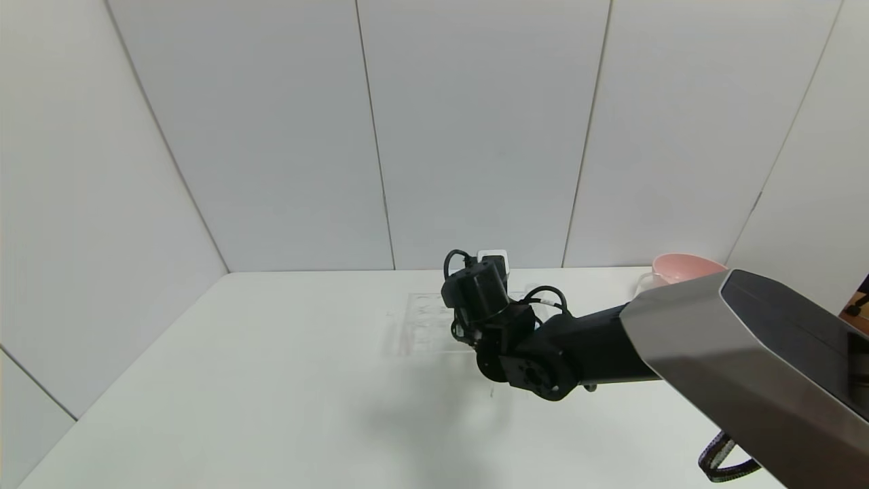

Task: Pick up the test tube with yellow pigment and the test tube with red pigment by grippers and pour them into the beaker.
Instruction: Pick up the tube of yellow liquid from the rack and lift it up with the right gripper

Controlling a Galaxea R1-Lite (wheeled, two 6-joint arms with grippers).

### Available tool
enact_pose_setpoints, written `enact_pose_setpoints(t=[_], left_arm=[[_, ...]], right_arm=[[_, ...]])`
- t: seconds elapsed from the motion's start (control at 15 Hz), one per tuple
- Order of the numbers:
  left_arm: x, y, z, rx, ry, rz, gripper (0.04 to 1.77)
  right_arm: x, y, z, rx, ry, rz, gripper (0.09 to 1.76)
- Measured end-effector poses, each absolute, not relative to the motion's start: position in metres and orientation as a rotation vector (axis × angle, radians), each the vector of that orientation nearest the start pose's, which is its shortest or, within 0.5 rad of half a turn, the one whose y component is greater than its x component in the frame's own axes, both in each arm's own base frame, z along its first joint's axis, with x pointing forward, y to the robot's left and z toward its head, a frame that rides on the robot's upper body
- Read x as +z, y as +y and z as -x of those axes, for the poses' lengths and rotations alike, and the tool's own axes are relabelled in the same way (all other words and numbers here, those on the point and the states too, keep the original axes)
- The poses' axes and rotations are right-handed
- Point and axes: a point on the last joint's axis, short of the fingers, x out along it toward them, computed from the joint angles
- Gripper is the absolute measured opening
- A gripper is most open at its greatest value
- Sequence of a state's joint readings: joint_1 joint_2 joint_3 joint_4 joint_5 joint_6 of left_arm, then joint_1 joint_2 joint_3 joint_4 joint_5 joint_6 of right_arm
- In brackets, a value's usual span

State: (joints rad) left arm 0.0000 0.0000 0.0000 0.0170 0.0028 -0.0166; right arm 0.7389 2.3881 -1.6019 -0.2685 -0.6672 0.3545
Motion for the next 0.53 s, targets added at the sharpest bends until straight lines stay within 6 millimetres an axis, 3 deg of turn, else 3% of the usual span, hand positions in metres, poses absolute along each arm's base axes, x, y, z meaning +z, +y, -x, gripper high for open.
enact_pose_setpoints(t=[0.53], left_arm=[[0.0737,0.0001,0.0228,0.002,0.017,0.017,1.72]], right_arm=[[0.0888,0.3123,-0.3644,-0.001,0.398,-0.014,0.5]])
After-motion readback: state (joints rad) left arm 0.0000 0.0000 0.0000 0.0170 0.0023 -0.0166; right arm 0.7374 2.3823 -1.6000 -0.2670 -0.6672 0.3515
